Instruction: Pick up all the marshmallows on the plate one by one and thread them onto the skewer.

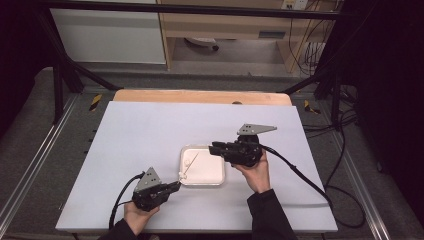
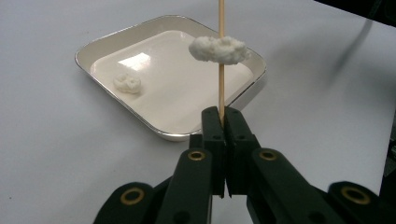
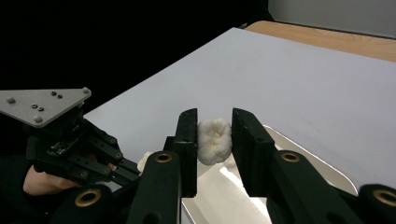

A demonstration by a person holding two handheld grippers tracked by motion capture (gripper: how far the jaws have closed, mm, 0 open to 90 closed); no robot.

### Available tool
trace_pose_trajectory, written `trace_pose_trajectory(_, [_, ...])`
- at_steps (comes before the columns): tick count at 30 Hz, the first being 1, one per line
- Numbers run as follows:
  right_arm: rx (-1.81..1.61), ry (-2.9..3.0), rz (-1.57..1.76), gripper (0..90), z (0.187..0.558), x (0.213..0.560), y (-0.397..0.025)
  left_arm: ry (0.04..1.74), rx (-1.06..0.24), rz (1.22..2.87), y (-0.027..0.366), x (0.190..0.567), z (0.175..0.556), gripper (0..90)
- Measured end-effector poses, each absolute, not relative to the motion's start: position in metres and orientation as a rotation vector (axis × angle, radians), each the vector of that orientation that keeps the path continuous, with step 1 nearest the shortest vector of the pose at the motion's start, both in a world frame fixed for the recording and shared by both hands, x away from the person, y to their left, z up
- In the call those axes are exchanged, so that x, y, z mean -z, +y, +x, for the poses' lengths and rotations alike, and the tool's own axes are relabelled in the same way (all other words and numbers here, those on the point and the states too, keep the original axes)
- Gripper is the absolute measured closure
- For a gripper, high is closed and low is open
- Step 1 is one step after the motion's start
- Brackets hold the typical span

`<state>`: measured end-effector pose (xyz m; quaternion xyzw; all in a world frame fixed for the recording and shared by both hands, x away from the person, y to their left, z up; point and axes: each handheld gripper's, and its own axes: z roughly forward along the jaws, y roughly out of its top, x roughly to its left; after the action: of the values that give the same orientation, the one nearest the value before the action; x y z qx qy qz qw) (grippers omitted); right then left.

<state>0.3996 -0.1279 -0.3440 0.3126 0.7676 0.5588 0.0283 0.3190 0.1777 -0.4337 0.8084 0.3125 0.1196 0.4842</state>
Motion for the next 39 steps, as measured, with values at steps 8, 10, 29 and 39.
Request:
trace_pose_trajectory(8, [-1.788,2.381,0.986,72.3,0.406,0.345,-0.121,0.758,-0.299,1.970,0.177,0.434,0.318,88.6])
trace_pose_trajectory(10, [-1.796,2.385,0.989,72.3,0.407,0.346,-0.120,0.756,-0.299,1.971,0.177,0.434,0.318,88.6])
trace_pose_trajectory(29, [-1.804,2.451,0.990,72.5,0.410,0.356,-0.104,0.735,-0.296,1.976,0.177,0.433,0.317,88.6])
trace_pose_trajectory(39, [-1.831,2.467,1.002,73.7,0.410,0.357,-0.102,0.735,-0.309,1.964,0.177,0.432,0.316,88.6])
